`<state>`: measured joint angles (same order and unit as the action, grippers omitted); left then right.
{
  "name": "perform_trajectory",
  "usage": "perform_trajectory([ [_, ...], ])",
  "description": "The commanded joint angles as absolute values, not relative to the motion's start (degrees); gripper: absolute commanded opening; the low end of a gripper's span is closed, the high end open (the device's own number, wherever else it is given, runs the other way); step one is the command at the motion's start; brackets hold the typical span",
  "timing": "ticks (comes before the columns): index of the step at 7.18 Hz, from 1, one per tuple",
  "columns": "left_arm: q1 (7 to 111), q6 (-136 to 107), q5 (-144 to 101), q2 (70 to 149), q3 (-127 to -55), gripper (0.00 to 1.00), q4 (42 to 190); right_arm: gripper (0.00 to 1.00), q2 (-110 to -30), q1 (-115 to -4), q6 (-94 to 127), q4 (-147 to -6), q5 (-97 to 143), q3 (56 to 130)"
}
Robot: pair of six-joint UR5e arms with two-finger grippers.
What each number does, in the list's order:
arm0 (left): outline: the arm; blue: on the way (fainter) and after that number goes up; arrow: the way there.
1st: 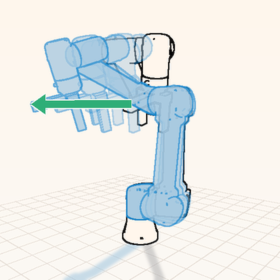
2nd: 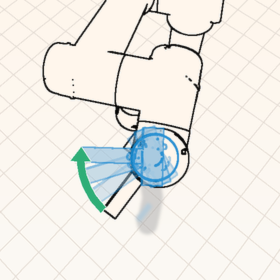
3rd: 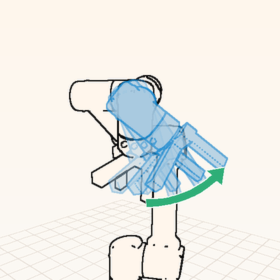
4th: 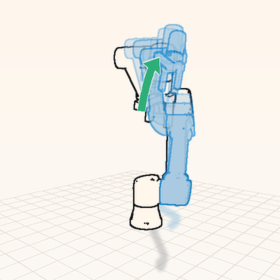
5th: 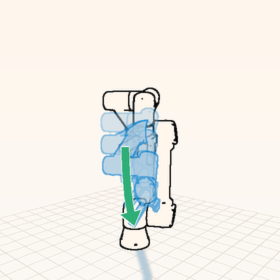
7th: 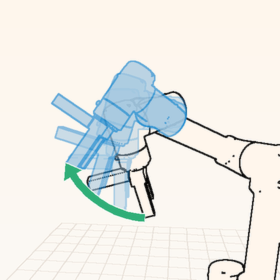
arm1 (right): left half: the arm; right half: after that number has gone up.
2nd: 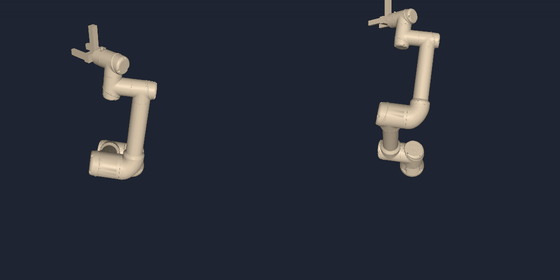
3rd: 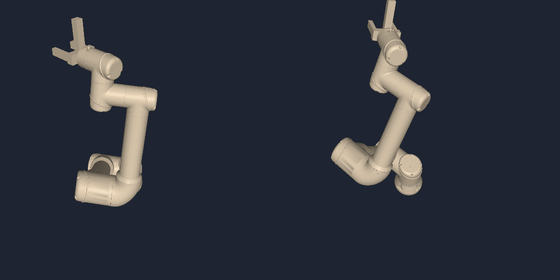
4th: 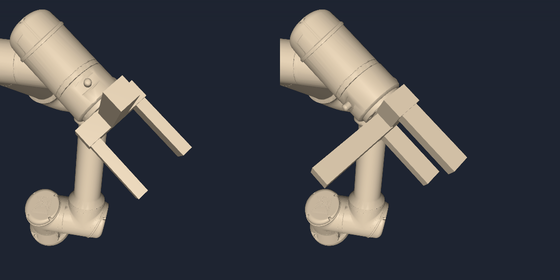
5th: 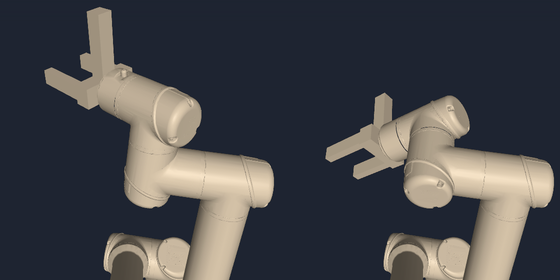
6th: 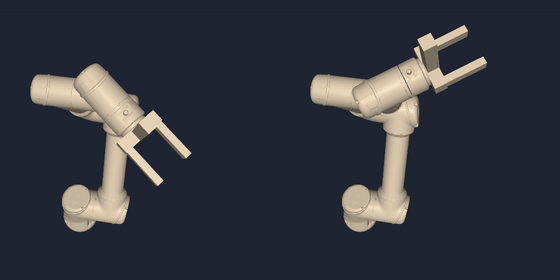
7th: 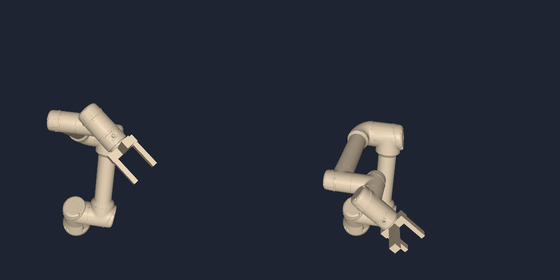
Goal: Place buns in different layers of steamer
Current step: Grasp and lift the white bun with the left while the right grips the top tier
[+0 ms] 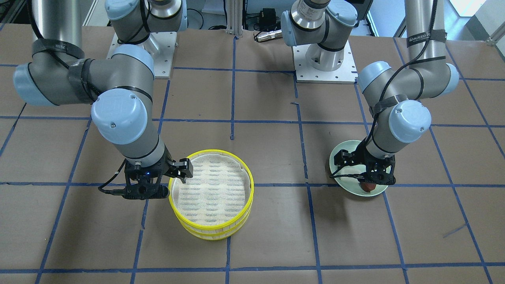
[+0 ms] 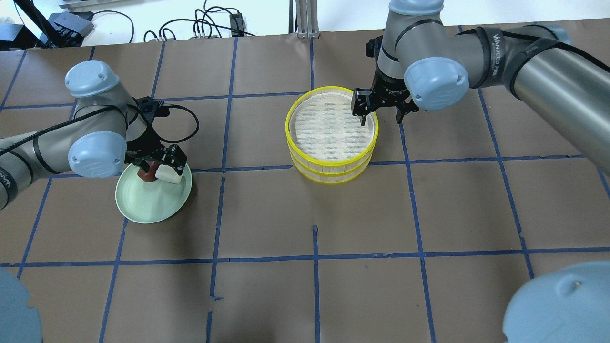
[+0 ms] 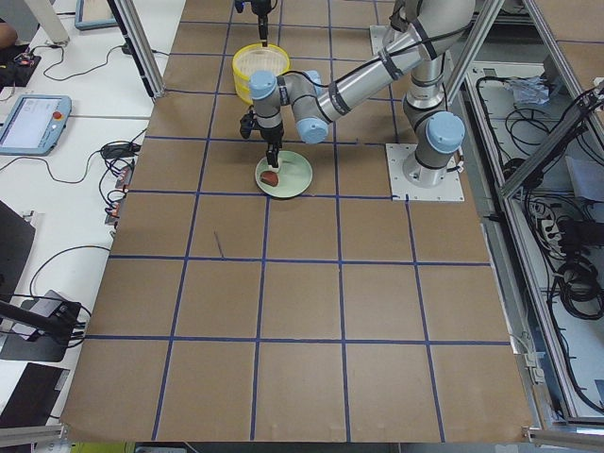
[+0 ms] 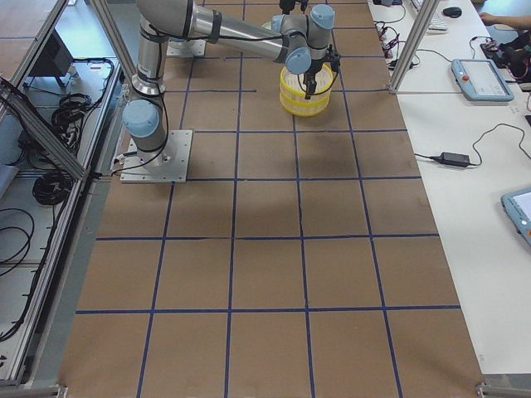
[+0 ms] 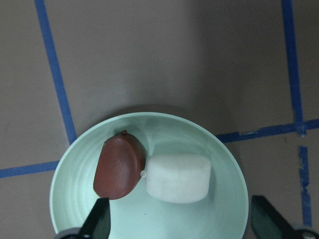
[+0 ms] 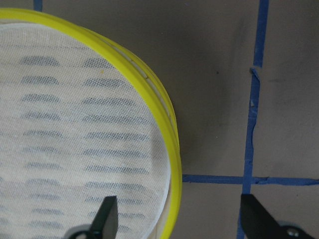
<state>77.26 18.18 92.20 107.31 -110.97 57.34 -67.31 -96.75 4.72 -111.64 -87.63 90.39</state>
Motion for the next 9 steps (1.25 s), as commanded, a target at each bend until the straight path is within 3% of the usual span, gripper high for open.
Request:
perform_trajectory([
  [1,77.26,16.62,92.20,107.49,-111.09,0.34,57.30,0.51,-64.97,-96.86,5.01,-113.20,-87.63,90.27],
  [2,77.26,15.57,92.28,107.66,-111.01,0.14,56.78,0.38,-64.34,-96.86,5.10,-113.20,-87.63,90.35],
  [4,77.34,12.85,92.11,107.49,-110.13,0.02,53.62,0.18,-64.86,-96.77,5.27,-113.12,-87.89,90.18],
  [6,78.83,11.69,92.11,104.25,-105.93,0.02,52.99,0.15,-65.21,-96.77,5.88,-112.07,-88.50,90.09],
  [9,82.17,7.59,87.56,100.37,-104.68,0.02,55.46,0.15,-72.14,-94.06,3.88,-103.39,-88.67,87.03],
])
